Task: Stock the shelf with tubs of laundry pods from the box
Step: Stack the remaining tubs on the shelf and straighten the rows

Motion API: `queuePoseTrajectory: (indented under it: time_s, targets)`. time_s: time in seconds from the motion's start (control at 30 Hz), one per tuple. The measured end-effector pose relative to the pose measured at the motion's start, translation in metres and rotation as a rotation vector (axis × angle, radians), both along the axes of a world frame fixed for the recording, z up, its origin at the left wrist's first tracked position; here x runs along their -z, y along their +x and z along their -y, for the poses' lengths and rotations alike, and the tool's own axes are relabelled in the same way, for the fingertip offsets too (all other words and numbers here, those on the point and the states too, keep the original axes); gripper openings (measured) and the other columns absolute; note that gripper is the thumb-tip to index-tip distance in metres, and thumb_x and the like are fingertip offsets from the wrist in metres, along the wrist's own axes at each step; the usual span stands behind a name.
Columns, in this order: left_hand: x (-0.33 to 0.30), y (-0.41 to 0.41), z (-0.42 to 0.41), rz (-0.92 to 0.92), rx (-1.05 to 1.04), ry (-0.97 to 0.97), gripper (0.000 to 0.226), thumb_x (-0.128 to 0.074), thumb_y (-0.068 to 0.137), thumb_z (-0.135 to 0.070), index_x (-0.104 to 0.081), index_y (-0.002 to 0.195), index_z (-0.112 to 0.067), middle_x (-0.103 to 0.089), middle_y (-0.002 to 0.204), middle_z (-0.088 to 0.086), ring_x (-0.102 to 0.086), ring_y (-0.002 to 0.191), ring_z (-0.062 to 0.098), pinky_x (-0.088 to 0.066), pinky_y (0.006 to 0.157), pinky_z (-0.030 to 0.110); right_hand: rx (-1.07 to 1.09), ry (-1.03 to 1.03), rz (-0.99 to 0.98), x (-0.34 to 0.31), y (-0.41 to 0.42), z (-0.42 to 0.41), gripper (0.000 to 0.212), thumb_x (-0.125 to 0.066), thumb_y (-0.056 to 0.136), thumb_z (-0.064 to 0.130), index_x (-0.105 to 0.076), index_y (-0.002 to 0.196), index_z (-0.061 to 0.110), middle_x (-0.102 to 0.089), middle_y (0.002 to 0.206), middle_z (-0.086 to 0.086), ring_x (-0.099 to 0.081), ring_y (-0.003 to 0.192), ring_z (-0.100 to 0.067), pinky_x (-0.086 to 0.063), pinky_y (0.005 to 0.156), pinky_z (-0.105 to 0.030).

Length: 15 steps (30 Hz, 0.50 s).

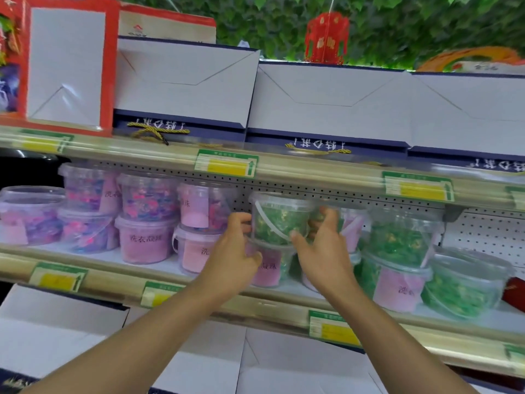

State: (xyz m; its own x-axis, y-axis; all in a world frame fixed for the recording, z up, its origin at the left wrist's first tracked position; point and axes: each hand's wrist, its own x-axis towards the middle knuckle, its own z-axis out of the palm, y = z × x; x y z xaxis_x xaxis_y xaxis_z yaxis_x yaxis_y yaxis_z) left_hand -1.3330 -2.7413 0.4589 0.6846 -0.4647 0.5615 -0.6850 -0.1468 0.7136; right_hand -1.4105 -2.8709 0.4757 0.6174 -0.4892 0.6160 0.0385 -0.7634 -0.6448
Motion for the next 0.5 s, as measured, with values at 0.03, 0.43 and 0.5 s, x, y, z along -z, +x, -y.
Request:
queuePoseTrajectory:
  time_s: [0.03, 0.43, 0.5]
  targets:
    - [0.005, -0.003, 0.000, 0.072, 0.003, 0.045, 0.065, -0.059, 0.080, 0.001, -0.030, 0.132, -0.024, -0.046, 0.114, -0.017, -0.050, 0.107, 0.008, -0.038, 0.086, 0.022, -0.029, -0.024, -0.027, 0.007, -0.001, 0.001, 0.051, -0.057, 0.089, 0.016, -0.030, 0.132, 0.011, -0.061, 0.113, -0.005, -0.059, 0.091, -0.020, -0.046, 0.078, -0.031]
    - [0.012, 0.016, -0.005, 0.141, -0.100, 0.364, 0.074, -0.064, 0.081, -0.018, -0.027, 0.144, -0.020, -0.039, 0.144, -0.001, -0.039, 0.131, 0.018, -0.036, 0.107, 0.035, -0.039, -0.398, -0.239, 0.031, -0.001, 0.000, 0.065, -0.054, 0.090, 0.014, -0.020, 0.146, 0.015, -0.022, 0.150, -0.005, -0.022, 0.138, -0.022, -0.023, 0.110, -0.027]
    - [0.014, 0.012, -0.011, 0.172, -0.119, 0.341, 0.065, -0.065, 0.077, -0.018, -0.037, 0.136, -0.024, -0.049, 0.134, -0.002, -0.048, 0.122, 0.019, -0.043, 0.099, 0.038, -0.008, -0.481, -0.230, 0.033, -0.010, 0.000, 0.061, -0.054, 0.090, 0.016, -0.025, 0.144, 0.014, -0.020, 0.152, -0.006, -0.022, 0.140, -0.023, -0.024, 0.110, -0.029]
